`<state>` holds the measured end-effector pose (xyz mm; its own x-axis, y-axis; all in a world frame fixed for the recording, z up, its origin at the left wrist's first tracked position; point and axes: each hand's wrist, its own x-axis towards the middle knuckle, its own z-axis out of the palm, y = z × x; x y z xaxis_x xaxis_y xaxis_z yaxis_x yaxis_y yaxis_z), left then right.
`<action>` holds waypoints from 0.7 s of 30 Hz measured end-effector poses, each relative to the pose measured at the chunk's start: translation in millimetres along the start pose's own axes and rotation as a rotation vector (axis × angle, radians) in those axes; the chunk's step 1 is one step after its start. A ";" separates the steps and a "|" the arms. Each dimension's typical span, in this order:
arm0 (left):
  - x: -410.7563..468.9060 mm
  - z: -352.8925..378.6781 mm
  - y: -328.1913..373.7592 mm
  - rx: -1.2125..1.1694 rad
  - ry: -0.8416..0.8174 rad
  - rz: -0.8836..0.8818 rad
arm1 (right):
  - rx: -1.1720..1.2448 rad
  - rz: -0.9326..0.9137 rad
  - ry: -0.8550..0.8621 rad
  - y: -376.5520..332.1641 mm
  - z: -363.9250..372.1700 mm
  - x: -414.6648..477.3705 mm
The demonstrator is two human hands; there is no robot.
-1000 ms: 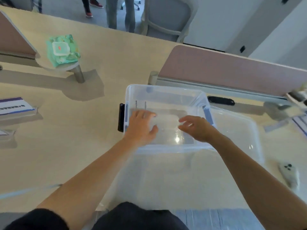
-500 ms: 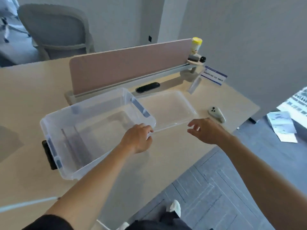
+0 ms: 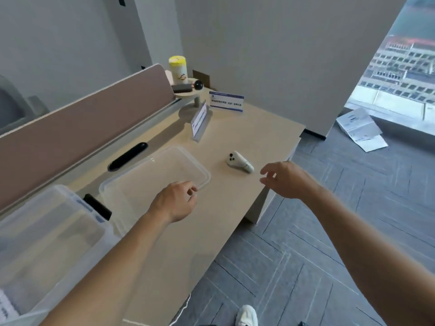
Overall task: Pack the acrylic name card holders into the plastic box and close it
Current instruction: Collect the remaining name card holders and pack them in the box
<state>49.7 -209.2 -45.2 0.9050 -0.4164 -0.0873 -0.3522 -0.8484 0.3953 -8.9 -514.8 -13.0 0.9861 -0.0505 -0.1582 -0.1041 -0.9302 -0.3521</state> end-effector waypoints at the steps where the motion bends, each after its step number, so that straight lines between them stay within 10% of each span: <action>1: 12.5 2.4 10.1 -0.002 0.004 0.000 | 0.000 -0.003 0.008 12.2 -6.0 7.8; 21: 288.3 48.6 56.9 -0.338 0.040 -0.087 | -0.204 -0.052 -0.059 110.2 -90.7 248.2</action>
<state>279.0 -393.4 -92.3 0.9391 -0.3286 -0.1003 -0.1808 -0.7209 0.6690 236.1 -662.8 -7.3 0.9797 0.0150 -0.2001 -0.0194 -0.9855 -0.1684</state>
